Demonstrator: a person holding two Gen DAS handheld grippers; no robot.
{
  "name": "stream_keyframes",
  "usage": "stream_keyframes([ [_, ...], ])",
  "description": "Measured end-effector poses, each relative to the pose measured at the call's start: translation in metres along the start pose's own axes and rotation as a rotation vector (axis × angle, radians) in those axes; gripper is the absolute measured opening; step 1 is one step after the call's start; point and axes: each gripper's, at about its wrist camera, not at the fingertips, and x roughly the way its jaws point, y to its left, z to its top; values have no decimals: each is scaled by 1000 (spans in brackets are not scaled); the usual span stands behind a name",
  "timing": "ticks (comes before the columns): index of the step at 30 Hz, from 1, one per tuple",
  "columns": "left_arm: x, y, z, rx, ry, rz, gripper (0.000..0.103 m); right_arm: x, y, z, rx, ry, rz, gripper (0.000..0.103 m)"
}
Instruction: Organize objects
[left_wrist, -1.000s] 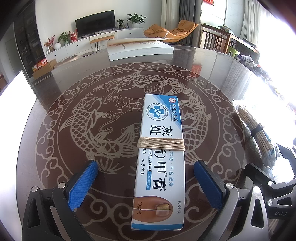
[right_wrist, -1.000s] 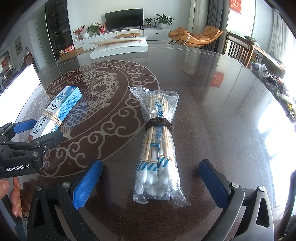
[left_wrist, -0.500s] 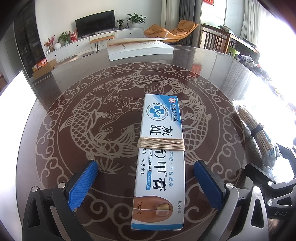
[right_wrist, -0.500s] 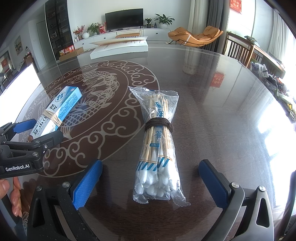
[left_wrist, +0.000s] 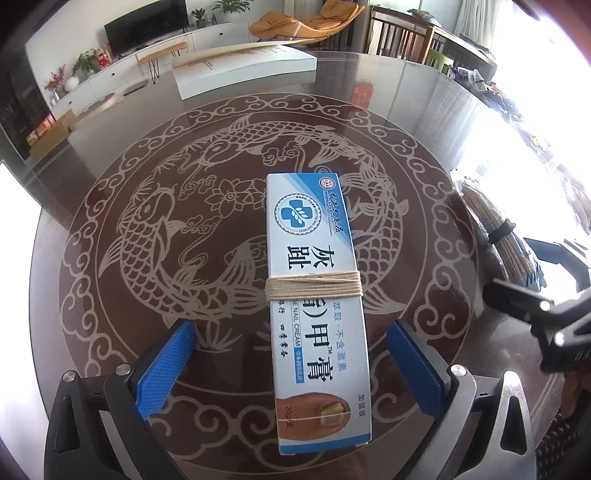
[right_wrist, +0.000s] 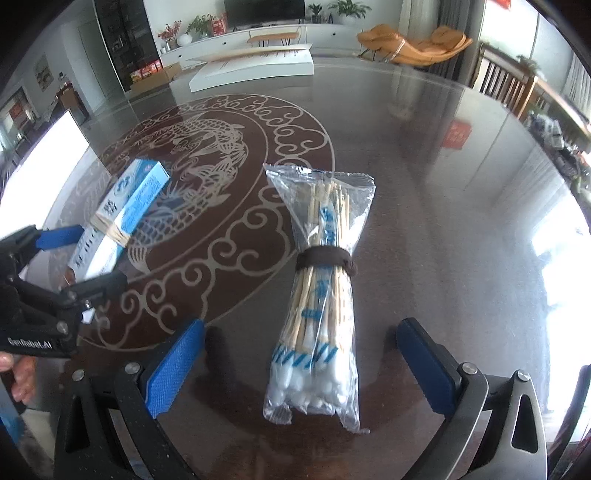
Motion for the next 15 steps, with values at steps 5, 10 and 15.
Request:
stream_keyframes([
  [5, -6, -12, 7, 19, -51, -27, 68, 1, -4, 30, 56, 96, -30, 77],
  [10, -20, -7, -12, 7, -130, -33, 43, -17, 3, 17, 24, 146, -62, 29],
  [15, -88, 18, -53, -137, -268, -157, 43, -67, 22, 5, 35, 49, 46, 29],
])
